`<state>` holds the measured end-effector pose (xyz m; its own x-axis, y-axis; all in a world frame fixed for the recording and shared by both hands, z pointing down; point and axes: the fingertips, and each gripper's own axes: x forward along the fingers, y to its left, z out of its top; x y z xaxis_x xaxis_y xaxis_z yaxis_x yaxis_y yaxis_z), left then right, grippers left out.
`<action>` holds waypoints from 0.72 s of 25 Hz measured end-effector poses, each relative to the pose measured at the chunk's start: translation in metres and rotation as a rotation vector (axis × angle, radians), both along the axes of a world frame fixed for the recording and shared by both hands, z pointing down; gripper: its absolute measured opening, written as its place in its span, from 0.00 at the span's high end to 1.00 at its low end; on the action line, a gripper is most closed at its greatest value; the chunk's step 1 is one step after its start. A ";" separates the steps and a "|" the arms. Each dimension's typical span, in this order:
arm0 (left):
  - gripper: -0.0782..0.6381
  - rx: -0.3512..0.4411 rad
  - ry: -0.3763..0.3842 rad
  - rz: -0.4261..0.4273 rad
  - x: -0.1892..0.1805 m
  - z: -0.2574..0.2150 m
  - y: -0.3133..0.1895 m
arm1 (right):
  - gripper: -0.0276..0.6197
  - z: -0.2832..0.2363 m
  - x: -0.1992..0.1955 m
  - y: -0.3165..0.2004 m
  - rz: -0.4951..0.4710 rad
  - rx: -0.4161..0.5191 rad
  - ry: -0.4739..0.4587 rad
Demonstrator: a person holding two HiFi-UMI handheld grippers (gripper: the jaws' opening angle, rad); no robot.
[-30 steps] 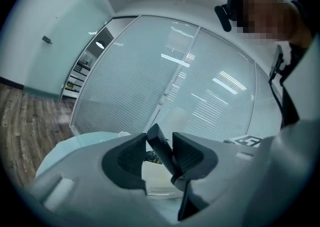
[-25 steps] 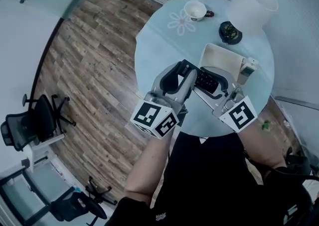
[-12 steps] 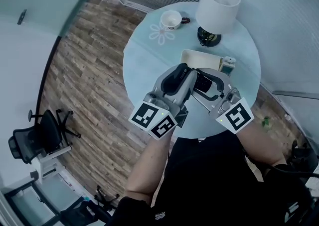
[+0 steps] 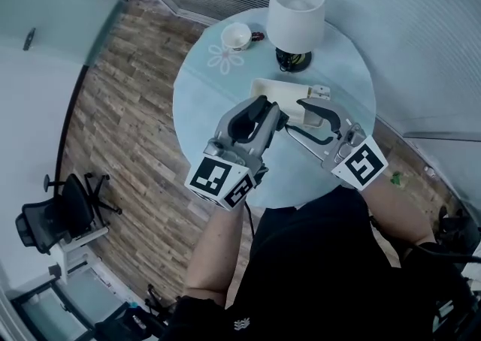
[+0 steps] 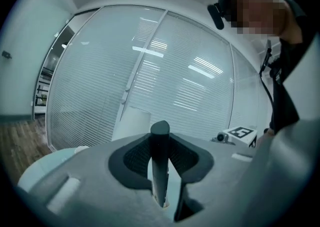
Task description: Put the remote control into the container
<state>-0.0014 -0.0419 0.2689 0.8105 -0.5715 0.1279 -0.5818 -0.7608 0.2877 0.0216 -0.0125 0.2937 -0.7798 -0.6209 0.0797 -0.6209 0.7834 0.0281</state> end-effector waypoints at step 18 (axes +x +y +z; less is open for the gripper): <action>0.76 0.009 -0.138 -0.161 0.052 0.040 -0.014 | 0.64 0.092 0.128 -0.023 0.042 -0.244 0.127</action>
